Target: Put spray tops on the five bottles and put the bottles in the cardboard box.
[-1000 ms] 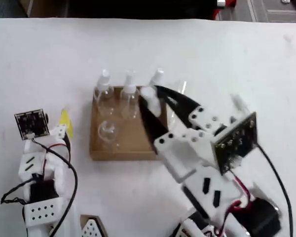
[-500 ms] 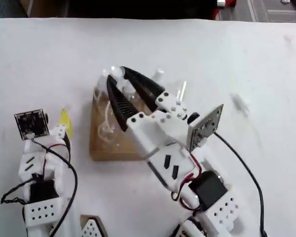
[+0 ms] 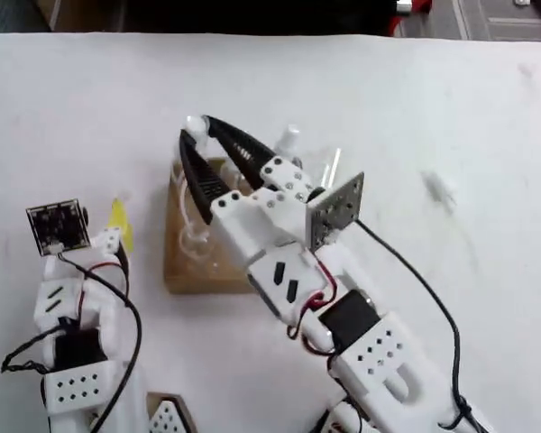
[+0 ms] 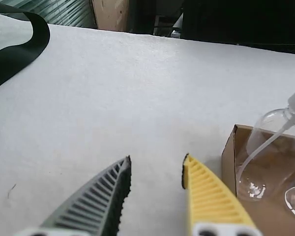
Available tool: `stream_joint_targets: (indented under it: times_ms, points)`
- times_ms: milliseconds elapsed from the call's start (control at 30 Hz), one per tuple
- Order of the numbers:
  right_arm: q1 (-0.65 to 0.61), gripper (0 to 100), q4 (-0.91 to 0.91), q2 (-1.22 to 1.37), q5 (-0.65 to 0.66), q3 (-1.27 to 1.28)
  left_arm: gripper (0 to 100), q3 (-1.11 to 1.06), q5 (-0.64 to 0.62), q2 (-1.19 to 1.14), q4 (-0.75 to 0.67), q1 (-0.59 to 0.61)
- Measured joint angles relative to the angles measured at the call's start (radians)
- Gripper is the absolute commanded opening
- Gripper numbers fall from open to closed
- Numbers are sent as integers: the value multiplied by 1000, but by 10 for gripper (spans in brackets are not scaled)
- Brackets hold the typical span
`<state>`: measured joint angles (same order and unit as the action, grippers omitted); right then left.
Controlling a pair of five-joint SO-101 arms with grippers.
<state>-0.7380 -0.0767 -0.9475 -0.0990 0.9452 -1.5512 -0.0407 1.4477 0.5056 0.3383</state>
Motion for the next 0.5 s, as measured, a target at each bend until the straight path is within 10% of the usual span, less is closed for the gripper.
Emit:
stream_joint_targets:
  times_ms: [500]
  points:
    - [12, 21, -31, 9, 0, 153, 165, 0, 0, 0, 0, 0]
